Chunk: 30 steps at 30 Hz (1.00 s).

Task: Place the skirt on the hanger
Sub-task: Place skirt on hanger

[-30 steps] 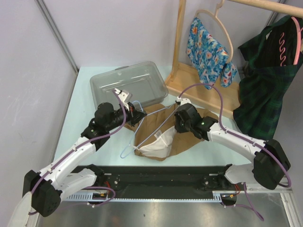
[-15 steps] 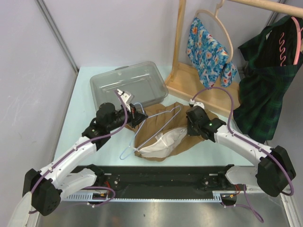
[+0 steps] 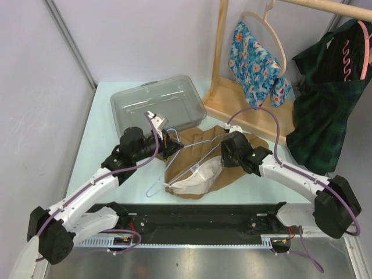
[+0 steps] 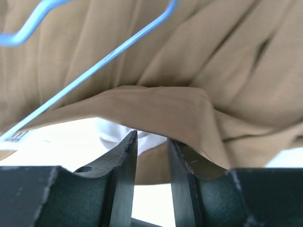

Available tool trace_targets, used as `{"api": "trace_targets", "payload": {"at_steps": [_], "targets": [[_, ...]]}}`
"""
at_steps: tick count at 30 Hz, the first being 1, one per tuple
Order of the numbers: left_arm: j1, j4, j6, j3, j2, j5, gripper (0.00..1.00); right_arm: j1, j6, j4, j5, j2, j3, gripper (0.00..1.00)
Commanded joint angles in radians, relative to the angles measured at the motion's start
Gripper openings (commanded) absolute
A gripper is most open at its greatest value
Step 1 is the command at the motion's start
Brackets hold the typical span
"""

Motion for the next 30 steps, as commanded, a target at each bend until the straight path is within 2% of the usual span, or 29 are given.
{"api": "trace_targets", "payload": {"at_steps": [1, 8, 15, 17, 21, 25, 30], "targets": [[-0.008, -0.018, 0.026, 0.061, 0.008, -0.065, 0.00, 0.025, -0.014, 0.086, 0.004, 0.022, -0.001, 0.36], [-0.015, -0.068, 0.023, 0.081, 0.028, -0.164, 0.00, 0.066, -0.048, 0.118, 0.046, 0.025, 0.004, 0.35], [-0.017, -0.094, 0.029, 0.104, 0.046, -0.165, 0.00, 0.140, -0.289, 0.157, 0.047, 0.005, 0.013, 0.33], [-0.019, -0.093, 0.030, 0.104, 0.049, -0.162, 0.00, 0.142, -0.313, 0.143, 0.055, 0.020, 0.024, 0.32], [-0.020, -0.090, 0.032, 0.104, 0.051, -0.150, 0.00, 0.125, -0.301, 0.111, 0.089, 0.051, 0.040, 0.31], [-0.029, -0.087, 0.032, 0.102, 0.052, -0.144, 0.00, 0.074, -0.202, 0.046, 0.050, 0.083, 0.065, 0.34], [-0.035, -0.088, 0.033, 0.099, 0.046, -0.151, 0.00, 0.074, -0.119, 0.008, 0.034, 0.075, 0.065, 0.41]]}}
